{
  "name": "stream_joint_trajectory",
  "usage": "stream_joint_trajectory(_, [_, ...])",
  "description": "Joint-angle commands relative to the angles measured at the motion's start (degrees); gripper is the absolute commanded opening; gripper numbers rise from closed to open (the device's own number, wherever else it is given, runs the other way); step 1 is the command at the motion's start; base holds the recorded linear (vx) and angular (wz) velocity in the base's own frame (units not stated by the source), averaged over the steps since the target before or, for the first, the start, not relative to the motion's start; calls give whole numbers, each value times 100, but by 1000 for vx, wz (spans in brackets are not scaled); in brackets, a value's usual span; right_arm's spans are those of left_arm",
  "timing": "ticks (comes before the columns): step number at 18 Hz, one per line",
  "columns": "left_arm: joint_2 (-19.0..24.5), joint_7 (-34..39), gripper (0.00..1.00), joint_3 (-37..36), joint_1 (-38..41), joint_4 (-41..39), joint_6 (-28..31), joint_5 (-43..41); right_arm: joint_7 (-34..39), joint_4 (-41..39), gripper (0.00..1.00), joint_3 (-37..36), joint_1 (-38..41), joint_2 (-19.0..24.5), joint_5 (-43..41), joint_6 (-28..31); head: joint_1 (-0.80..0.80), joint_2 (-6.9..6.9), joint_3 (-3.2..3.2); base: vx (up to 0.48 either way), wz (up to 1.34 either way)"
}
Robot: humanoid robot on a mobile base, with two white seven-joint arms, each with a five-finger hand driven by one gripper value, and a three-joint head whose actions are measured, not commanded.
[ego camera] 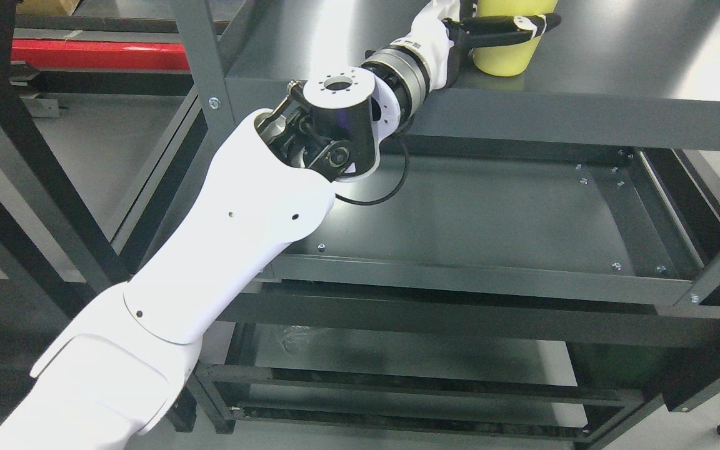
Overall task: Place yellow IKEA cup on middle right shelf
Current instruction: 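Lower the cup onto the upper shelf surface with the left hand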
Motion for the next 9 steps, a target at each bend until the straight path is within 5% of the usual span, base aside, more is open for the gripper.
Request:
stream_joint_trajectory(1, [101, 19, 91, -86, 43, 88, 53, -220, 3, 0, 99, 97, 79, -100, -141, -4, 0, 0, 0, 0, 0])
stream_joint_trajectory(9, [101, 19, 98, 116, 51, -219, 36, -370, 3, 0, 99, 97, 79, -100, -141, -4, 0, 0, 0, 0, 0])
